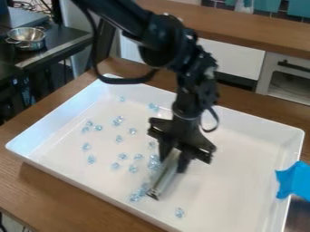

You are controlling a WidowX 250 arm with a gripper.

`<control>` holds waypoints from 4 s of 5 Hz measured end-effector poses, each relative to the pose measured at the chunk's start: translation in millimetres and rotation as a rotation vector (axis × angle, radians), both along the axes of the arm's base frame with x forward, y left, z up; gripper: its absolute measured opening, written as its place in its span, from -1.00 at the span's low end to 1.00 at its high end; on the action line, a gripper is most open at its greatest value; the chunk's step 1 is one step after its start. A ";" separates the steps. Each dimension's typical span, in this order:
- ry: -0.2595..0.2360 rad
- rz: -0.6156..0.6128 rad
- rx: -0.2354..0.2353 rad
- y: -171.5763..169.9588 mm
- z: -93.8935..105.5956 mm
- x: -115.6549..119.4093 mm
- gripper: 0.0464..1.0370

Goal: Sweep into pile

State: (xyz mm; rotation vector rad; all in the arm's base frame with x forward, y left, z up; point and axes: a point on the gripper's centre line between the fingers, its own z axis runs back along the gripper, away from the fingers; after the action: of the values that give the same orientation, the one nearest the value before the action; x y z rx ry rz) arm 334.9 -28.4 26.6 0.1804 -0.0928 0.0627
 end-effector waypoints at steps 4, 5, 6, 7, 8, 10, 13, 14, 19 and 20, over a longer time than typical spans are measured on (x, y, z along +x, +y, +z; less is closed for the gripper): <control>0.033 0.036 0.107 176.3 -2.4 -19.6 -0.31; 0.038 0.026 -0.027 167.9 1.1 -38.8 -0.32; -0.073 0.044 -0.195 131.8 29.1 -38.8 -0.32; -0.152 0.024 -0.309 89.0 63.9 -33.1 -0.32; -0.154 0.057 -0.354 39.0 80.2 -30.7 -0.32; -0.024 0.134 -0.322 -59.5 55.2 -17.3 -0.32; -0.039 0.111 -0.222 -116.8 3.1 -26.5 -0.32; -0.065 0.120 -0.213 -98.5 1.9 -30.7 -0.32; -0.132 0.094 -0.008 132.1 -2.0 -57.0 -0.32; -0.117 0.087 0.032 158.2 -1.6 -63.0 -0.32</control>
State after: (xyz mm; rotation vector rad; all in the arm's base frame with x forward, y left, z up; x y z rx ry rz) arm 271.9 129.8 25.0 0.2127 -0.2026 0.1586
